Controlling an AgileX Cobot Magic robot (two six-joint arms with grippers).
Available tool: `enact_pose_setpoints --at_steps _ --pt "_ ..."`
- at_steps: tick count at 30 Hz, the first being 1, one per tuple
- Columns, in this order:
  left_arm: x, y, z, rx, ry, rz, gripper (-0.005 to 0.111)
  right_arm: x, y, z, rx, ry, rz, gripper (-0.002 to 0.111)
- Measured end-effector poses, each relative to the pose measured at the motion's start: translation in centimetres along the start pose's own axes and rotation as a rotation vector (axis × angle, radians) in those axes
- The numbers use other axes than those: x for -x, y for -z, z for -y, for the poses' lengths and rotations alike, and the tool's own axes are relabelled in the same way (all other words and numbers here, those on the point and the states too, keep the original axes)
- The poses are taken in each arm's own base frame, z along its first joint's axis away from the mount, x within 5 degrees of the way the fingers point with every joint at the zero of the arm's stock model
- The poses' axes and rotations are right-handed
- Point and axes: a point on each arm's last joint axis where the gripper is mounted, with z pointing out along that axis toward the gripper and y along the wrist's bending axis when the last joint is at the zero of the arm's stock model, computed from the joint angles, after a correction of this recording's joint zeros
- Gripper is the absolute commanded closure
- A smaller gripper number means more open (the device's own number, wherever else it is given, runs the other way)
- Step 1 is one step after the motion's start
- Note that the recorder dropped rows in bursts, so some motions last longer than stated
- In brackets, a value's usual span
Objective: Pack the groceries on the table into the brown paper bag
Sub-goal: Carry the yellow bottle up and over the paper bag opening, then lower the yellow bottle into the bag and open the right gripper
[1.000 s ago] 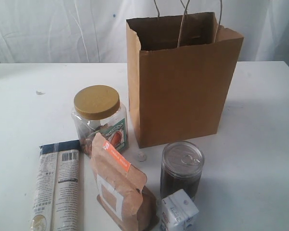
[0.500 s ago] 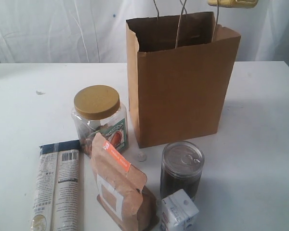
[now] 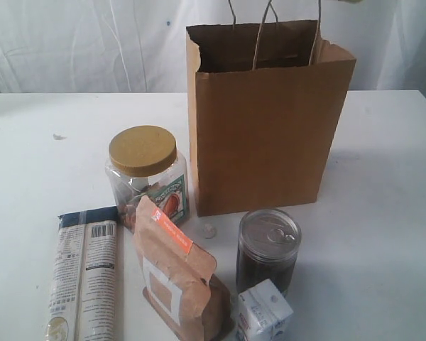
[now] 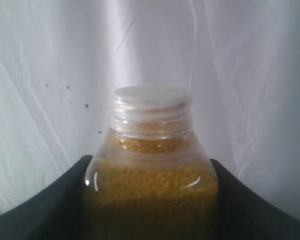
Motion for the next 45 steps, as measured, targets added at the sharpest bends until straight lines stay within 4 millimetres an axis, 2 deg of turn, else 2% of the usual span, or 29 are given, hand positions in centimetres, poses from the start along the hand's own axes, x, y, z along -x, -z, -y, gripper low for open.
enact_pose_setpoints --at_steps 8,14,19,27,37,45 --pt "0.0 0.0 0.0 0.0 0.0 0.0 0.107 -3.4 0.0 1.6 -0.057 -0.164 -0.013 0.108" --pt "0.0 0.0 0.0 0.0 0.0 0.0 0.107 -4.0 0.0 0.1 -0.012 -0.177 -0.005 0.108" --pt "0.0 0.0 0.0 0.0 0.0 0.0 0.107 -5.1 -0.8 -0.8 0.014 -0.125 -0.028 0.108" --pt "0.0 0.0 0.0 0.0 0.0 0.0 0.107 -6.6 -1.8 -0.6 0.018 0.013 -0.075 0.108" --pt "0.0 0.0 0.0 0.0 0.0 0.0 0.107 -8.3 -3.0 -0.1 0.007 0.051 -0.128 0.108" --pt "0.0 0.0 0.0 0.0 0.0 0.0 0.107 -9.8 -3.9 0.2 -0.002 0.094 -0.185 0.091"
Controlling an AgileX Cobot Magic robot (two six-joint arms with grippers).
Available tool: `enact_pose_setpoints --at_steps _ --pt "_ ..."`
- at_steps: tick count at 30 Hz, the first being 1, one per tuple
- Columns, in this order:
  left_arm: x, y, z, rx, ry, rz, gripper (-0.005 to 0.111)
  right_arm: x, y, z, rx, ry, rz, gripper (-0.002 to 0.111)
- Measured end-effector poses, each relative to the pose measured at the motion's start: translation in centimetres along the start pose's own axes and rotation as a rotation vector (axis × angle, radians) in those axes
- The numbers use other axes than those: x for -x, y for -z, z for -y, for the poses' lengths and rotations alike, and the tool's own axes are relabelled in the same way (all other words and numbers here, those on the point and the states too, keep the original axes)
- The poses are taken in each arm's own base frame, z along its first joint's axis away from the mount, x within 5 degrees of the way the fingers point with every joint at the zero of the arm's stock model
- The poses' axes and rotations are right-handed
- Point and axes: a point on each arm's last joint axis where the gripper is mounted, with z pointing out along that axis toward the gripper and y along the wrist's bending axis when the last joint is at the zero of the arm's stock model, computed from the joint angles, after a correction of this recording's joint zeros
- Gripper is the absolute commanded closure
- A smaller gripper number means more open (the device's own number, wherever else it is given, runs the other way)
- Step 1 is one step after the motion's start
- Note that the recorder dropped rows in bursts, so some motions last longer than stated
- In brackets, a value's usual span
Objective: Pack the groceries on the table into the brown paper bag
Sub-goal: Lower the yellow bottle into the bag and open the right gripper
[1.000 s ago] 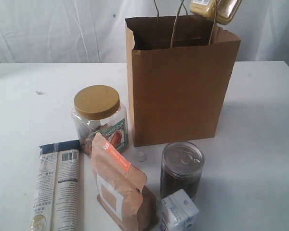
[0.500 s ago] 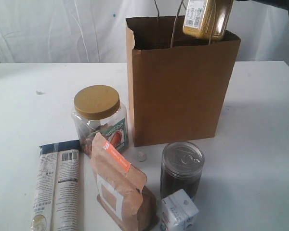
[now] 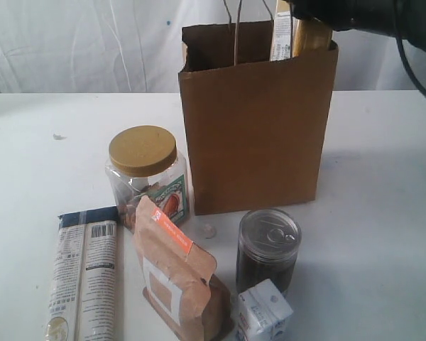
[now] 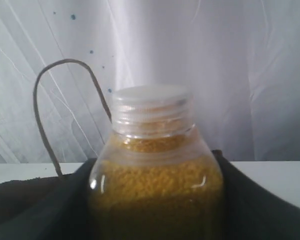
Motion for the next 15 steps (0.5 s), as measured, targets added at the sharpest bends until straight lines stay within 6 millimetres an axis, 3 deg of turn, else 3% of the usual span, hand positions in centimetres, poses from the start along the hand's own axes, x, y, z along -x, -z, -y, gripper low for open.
enact_pose_setpoints --at_steps 8,15 --pt "0.0 0.0 0.0 0.0 0.0 0.0 0.107 -0.4 -0.1 0.1 -0.003 0.011 -0.032 0.087" --pt "0.0 0.0 0.0 0.0 0.0 0.0 0.107 -1.3 -0.1 0.1 -0.002 0.144 -0.131 0.087"
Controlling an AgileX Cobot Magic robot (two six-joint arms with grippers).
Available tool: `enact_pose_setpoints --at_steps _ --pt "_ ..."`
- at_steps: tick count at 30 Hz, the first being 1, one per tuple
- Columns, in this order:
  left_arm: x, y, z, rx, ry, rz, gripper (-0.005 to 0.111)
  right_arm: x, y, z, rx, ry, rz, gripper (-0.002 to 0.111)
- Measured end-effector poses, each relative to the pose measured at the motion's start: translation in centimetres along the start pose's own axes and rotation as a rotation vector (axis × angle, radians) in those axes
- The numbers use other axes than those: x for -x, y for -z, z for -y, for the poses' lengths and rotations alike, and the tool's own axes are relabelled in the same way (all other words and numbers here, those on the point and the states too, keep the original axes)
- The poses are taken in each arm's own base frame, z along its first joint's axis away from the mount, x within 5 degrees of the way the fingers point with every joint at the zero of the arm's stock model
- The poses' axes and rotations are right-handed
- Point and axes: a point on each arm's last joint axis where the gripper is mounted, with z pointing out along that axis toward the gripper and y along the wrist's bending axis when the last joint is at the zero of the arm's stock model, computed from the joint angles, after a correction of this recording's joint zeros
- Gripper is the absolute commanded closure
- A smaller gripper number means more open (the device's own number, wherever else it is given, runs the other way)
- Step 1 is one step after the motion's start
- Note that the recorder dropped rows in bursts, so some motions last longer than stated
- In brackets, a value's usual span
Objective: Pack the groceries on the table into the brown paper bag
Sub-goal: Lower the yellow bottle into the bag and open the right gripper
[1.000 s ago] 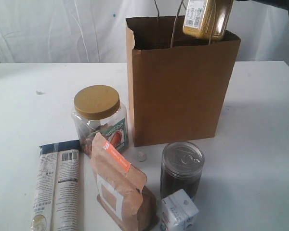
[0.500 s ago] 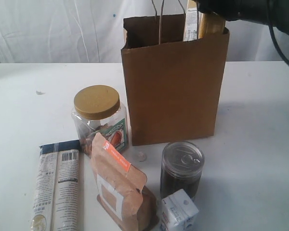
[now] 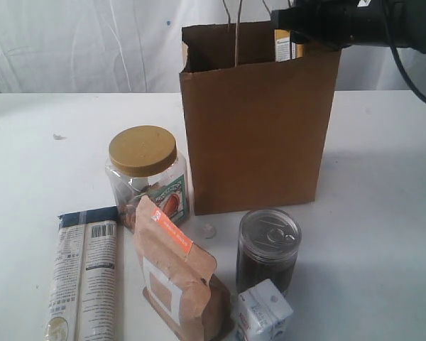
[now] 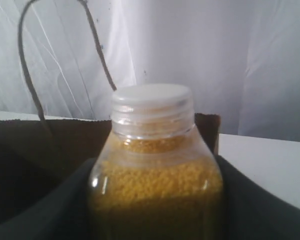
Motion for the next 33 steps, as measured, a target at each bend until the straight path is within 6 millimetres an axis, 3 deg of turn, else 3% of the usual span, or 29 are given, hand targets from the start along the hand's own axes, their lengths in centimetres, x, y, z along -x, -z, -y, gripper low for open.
enact_pose_setpoints --at_steps 3,12,22,28,33 --pt "0.0 0.0 0.0 0.0 0.0 0.0 0.107 -0.1 0.0 0.0 0.001 0.03 -0.008 0.085" --pt "0.0 0.0 0.0 0.0 0.0 0.0 0.107 -0.6 -0.3 0.0 0.004 0.112 -0.044 0.061" --pt "0.0 0.0 0.0 0.0 0.0 0.0 0.107 -1.3 -0.7 0.0 0.009 0.121 -0.097 0.06" --pt "0.0 0.0 0.0 0.0 0.0 0.0 0.107 -1.3 -0.7 0.0 0.009 0.125 -0.099 0.045" --pt "0.0 0.0 0.0 0.0 0.0 0.0 0.107 -0.6 -0.6 0.0 0.004 0.129 -0.042 0.043"
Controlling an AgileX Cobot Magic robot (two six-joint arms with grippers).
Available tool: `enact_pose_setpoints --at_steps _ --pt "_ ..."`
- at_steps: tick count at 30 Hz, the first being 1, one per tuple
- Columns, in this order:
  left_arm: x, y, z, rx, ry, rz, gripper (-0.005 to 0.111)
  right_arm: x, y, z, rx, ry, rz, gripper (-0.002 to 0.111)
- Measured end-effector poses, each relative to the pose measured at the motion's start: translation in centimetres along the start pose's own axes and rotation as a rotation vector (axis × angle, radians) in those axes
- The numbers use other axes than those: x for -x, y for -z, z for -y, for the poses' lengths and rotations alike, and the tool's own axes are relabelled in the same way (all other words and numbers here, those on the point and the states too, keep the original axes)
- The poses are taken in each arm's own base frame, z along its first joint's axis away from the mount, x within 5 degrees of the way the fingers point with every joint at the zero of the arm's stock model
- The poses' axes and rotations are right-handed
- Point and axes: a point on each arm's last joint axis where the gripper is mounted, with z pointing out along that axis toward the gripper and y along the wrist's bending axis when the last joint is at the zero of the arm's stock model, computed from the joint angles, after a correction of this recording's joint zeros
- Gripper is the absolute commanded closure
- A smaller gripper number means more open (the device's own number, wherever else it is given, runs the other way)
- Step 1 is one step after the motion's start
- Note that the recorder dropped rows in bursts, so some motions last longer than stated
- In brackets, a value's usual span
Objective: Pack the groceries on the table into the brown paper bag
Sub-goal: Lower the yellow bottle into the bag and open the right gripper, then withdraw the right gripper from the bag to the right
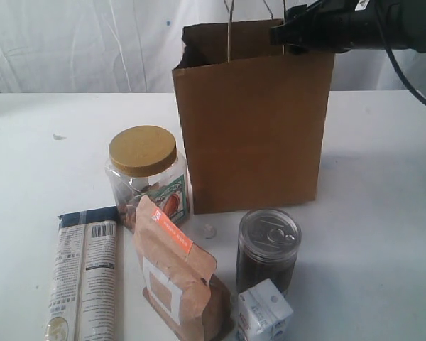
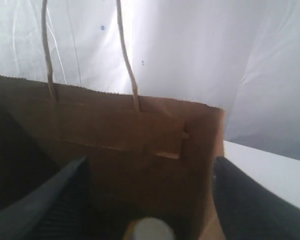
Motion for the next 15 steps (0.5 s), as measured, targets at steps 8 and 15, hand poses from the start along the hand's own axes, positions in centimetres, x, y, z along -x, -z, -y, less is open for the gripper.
enact_pose_setpoints --at_steps 8,15 --pt "0.02 0.0 0.0 0.001 0.0 0.002 0.107 -0.36 0.02 -0.08 0.009 0.0 -0.043 0.043" --pt "0.02 0.0 0.0 0.001 0.0 0.002 0.107 -0.49 0.02 -0.1 0.012 0.0 -0.058 0.043"
